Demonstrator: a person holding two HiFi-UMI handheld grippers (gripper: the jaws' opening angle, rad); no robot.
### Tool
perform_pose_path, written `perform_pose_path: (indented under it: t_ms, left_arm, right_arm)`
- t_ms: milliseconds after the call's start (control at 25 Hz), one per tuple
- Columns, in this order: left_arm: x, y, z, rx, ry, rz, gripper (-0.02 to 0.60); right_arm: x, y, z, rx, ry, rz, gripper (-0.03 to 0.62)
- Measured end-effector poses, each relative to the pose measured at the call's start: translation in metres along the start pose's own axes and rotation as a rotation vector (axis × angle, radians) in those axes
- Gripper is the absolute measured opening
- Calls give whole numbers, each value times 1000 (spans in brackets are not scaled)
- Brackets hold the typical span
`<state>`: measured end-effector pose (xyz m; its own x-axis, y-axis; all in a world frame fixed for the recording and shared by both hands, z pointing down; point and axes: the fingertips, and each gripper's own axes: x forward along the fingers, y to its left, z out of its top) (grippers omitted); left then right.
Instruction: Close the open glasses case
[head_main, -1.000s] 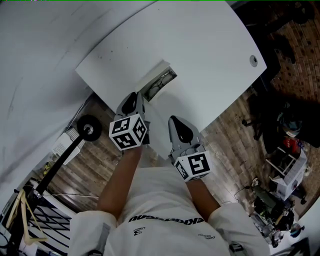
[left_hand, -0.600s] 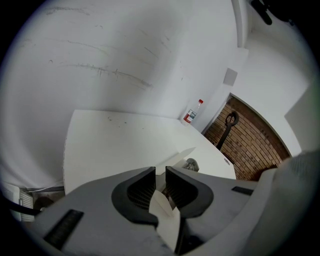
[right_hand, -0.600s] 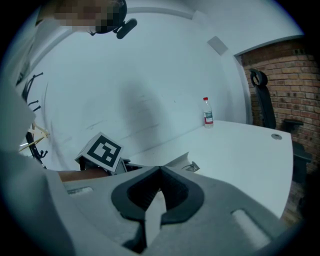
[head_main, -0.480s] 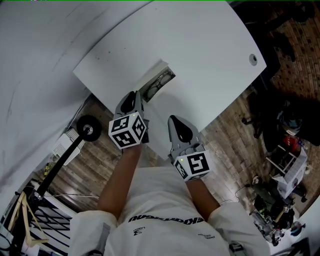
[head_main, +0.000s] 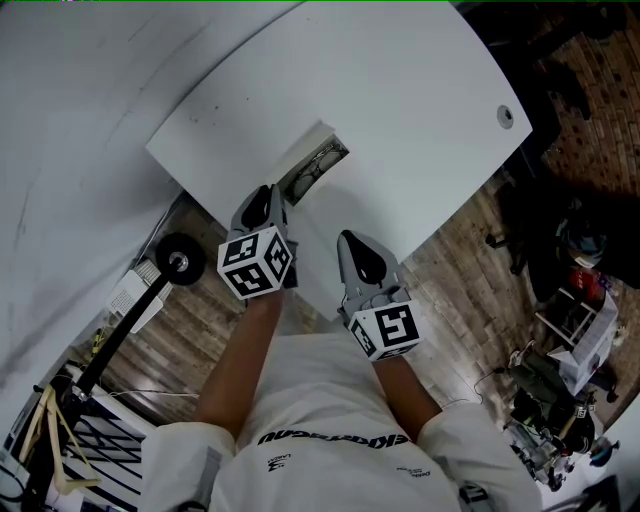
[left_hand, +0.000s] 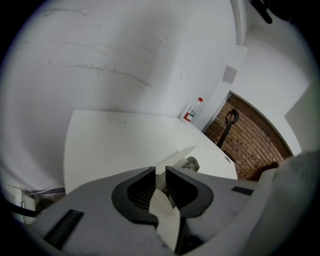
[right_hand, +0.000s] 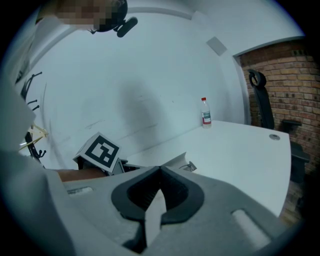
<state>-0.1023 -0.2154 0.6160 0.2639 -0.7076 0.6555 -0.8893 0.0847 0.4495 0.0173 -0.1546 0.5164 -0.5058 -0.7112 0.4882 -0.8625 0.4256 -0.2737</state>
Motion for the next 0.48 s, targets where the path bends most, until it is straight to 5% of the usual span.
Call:
perform_pose_path:
  t_ms: [480]
  left_arm:
    - [-2,-4,-5,32,-10,-3,58]
  right_arm:
    - [-5,-5,-2,13,-6,-11,-2]
